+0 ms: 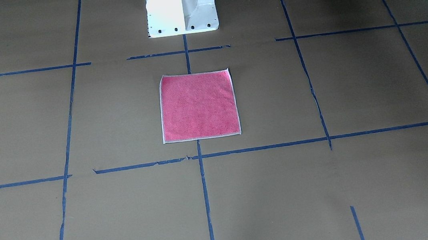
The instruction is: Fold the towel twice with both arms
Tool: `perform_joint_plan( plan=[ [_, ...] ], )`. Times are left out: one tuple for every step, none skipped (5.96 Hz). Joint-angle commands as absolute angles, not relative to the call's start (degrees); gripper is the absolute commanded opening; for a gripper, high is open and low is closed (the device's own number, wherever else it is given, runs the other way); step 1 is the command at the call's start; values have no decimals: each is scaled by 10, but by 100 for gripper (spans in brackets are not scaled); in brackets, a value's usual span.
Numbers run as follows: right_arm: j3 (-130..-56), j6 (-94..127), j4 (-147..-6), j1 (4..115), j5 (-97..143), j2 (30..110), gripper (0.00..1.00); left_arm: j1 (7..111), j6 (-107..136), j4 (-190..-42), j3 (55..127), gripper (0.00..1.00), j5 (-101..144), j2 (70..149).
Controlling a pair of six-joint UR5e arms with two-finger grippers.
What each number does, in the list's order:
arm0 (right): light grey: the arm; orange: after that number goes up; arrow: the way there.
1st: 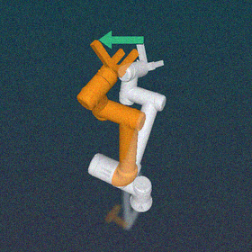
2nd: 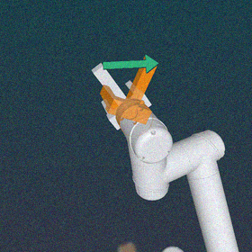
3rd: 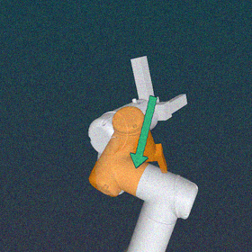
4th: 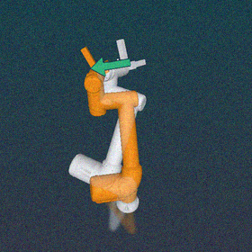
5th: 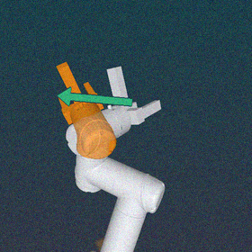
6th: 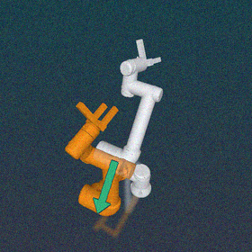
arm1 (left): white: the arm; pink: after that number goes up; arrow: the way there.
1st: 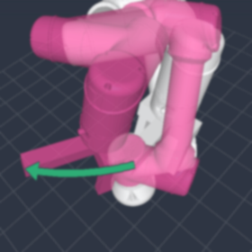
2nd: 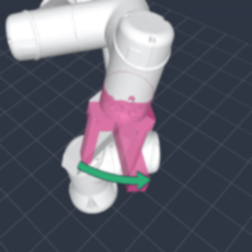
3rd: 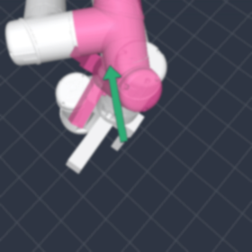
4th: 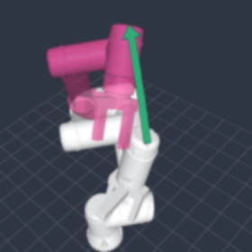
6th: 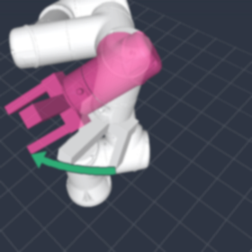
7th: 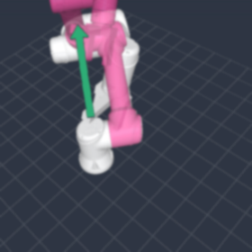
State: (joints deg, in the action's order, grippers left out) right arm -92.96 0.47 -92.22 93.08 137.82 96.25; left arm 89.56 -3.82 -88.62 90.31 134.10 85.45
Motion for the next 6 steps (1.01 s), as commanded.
perform_joint_plan(
  plan=[
    [-930,5,-922,931,1379,959,100,895,-34,-885,911,100,1340,884],
    [-932,5,-922,931,1379,959,100,870,-36,-886,924,100,1340,907],
    [-933,5,-922,931,1380,959,100,832,-34,-885,941,100,1341,927],
    [-939,5,-922,931,1385,955,100,784,-23,-877,941,100,1336,981],
    [-943,5,-920,930,1398,942,100,721,75,-885,945,100,1335,1011],
    [-941,6,-922,919,1399,919,100,680,166,-887,948,100,1341,1059]
  ],
)
